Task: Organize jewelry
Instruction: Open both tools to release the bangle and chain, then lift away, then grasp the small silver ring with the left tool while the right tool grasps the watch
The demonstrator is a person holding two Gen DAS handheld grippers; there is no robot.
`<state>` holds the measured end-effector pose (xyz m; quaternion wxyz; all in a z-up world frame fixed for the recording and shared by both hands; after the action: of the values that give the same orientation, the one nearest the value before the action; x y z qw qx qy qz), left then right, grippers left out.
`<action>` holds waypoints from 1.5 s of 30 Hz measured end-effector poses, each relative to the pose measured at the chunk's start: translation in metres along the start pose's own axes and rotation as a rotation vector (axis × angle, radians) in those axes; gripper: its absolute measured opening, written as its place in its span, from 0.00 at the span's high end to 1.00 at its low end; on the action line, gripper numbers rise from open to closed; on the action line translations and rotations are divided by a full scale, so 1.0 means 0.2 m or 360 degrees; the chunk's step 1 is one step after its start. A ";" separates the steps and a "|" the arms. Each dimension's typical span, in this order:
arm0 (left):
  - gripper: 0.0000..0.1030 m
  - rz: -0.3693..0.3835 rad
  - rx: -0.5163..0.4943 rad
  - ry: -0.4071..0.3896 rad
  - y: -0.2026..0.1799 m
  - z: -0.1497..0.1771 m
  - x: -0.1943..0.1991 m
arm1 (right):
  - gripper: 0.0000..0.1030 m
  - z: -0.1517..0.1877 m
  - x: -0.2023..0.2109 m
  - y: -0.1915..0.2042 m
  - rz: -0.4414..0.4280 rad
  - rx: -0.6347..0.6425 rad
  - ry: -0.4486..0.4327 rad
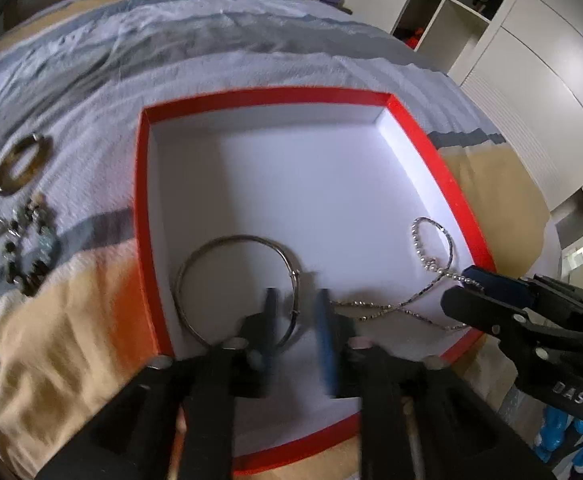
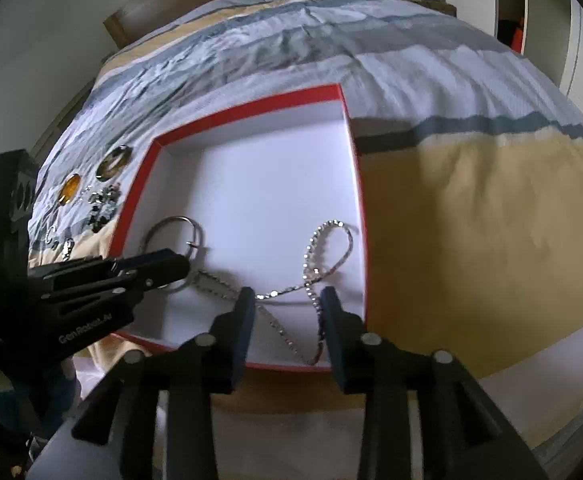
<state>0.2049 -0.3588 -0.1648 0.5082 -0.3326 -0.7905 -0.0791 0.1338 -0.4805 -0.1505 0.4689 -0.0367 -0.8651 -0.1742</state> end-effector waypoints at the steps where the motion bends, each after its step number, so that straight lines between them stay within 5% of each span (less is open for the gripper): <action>1: 0.49 -0.0012 0.0005 -0.0026 0.00 -0.01 0.02 | 0.65 0.00 0.03 0.01 -0.0005 0.0004 -0.0013; 15: 0.47 0.0077 0.0051 -0.0274 -0.02 0.01 0.59 | 0.65 0.03 0.48 0.12 -0.0029 0.0019 -0.0240; 19: 0.34 0.0107 0.0062 -0.0317 -0.02 0.05 0.82 | 0.65 0.09 0.63 0.21 -0.0050 0.0042 -0.0321; 23: 0.32 0.0046 0.0081 -0.0456 0.01 0.11 1.11 | 0.65 0.15 0.80 0.32 -0.0093 0.0073 -0.0415; 36: 0.06 -0.0566 0.0222 -0.0949 0.37 0.47 1.99 | 0.64 0.25 1.20 0.82 -0.0255 0.0312 -0.0663; 41: 0.04 -0.0717 0.0288 -0.1083 0.55 0.58 2.13 | 0.62 0.26 1.22 0.98 -0.0289 0.0403 -0.0681; 45: 0.04 -0.0776 0.0309 -0.1019 0.71 0.62 2.09 | 0.62 0.25 1.17 1.05 -0.0285 0.0457 -0.0661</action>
<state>0.0869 -0.0064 0.1046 0.2320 -0.0938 -0.9681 -0.0148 0.0110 -0.2897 0.0735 0.2645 0.0720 -0.9584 -0.0793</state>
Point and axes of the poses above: each gripper's, at about its wrist camera, not at the fingertips, and x roughly against the way its jaws point, y to its left, z to its underside, the point moved 4 cm from there along -x, roughly the way its jaws point, and after that the axes turned 1 degree about -y, right-handed, at the moved point
